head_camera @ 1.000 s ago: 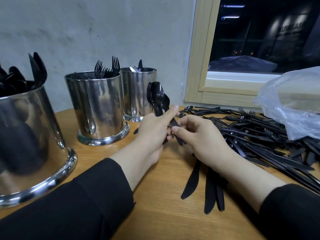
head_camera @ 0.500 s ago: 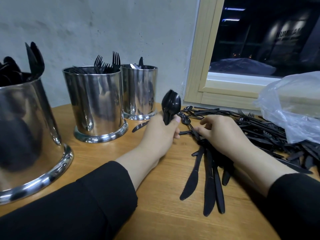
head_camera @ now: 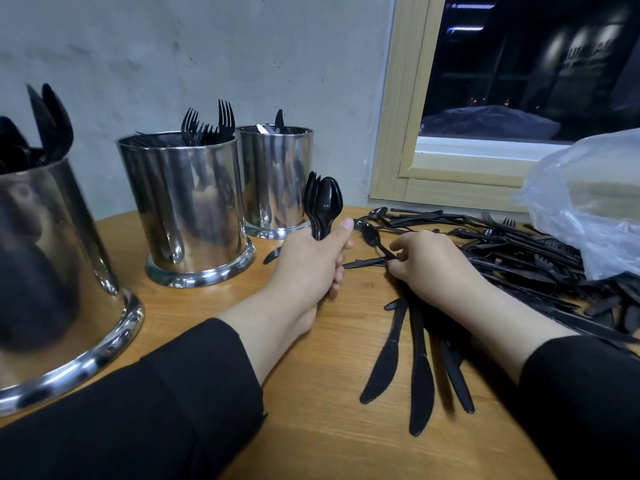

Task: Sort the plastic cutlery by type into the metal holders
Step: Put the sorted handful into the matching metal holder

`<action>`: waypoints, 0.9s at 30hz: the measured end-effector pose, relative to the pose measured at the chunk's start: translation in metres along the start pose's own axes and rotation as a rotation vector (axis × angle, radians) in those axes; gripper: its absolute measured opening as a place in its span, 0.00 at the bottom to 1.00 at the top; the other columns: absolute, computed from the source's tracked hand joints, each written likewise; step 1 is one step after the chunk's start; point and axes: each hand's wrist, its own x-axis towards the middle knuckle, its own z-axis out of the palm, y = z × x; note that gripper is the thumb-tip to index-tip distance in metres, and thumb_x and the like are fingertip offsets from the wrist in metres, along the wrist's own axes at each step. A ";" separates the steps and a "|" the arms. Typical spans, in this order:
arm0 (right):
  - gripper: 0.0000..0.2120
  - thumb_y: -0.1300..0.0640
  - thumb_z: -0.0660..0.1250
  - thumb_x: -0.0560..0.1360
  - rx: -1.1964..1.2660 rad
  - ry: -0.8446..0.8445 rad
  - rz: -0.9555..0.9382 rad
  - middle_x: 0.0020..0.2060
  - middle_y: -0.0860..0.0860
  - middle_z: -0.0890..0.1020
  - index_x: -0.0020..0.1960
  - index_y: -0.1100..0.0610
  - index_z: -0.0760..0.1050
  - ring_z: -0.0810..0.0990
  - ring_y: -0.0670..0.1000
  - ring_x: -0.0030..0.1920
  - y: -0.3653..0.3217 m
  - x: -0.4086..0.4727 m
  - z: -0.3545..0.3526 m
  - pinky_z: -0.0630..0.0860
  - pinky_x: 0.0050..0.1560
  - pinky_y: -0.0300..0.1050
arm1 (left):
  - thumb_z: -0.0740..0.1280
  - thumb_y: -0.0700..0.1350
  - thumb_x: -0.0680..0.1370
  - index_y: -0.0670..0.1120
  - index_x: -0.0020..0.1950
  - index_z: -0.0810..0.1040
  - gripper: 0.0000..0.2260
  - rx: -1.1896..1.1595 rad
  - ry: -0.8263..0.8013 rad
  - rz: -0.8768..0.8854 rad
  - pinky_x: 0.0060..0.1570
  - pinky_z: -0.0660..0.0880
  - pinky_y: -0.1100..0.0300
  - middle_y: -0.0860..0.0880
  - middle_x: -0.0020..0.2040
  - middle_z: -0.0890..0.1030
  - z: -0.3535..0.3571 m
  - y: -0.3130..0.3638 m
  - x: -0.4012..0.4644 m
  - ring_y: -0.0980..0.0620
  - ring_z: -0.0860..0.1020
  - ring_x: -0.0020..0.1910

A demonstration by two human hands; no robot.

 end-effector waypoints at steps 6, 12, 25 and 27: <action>0.09 0.57 0.66 0.80 0.303 0.293 -0.048 0.47 0.51 0.85 0.55 0.55 0.83 0.81 0.51 0.51 -0.006 -0.006 -0.009 0.74 0.50 0.44 | 0.68 0.54 0.81 0.44 0.46 0.80 0.14 -0.100 0.028 0.026 0.26 0.64 0.62 0.52 0.29 0.66 -0.001 0.003 -0.001 0.54 0.64 0.27; 0.08 0.55 0.66 0.81 0.753 0.398 -0.088 0.43 0.40 0.83 0.56 0.49 0.82 0.79 0.37 0.44 -0.041 -0.021 -0.015 0.69 0.43 0.26 | 0.69 0.57 0.80 0.40 0.53 0.81 0.19 -0.240 0.089 0.015 0.26 0.62 0.62 0.53 0.28 0.66 -0.001 0.008 0.001 0.55 0.64 0.26; 0.08 0.57 0.69 0.79 0.734 0.242 -0.268 0.45 0.38 0.83 0.52 0.45 0.82 0.81 0.41 0.47 -0.059 -0.038 0.010 0.73 0.47 0.33 | 0.67 0.53 0.82 0.48 0.36 0.77 0.16 -0.165 0.189 0.092 0.43 0.76 0.49 0.51 0.31 0.77 -0.005 0.012 0.009 0.49 0.77 0.34; 0.06 0.56 0.69 0.79 0.736 0.308 -0.242 0.44 0.40 0.82 0.52 0.45 0.80 0.79 0.42 0.47 -0.057 -0.036 0.009 0.71 0.45 0.30 | 0.65 0.52 0.83 0.45 0.42 0.78 0.14 -0.120 0.161 0.158 0.43 0.76 0.48 0.51 0.29 0.76 -0.008 0.014 0.009 0.50 0.77 0.30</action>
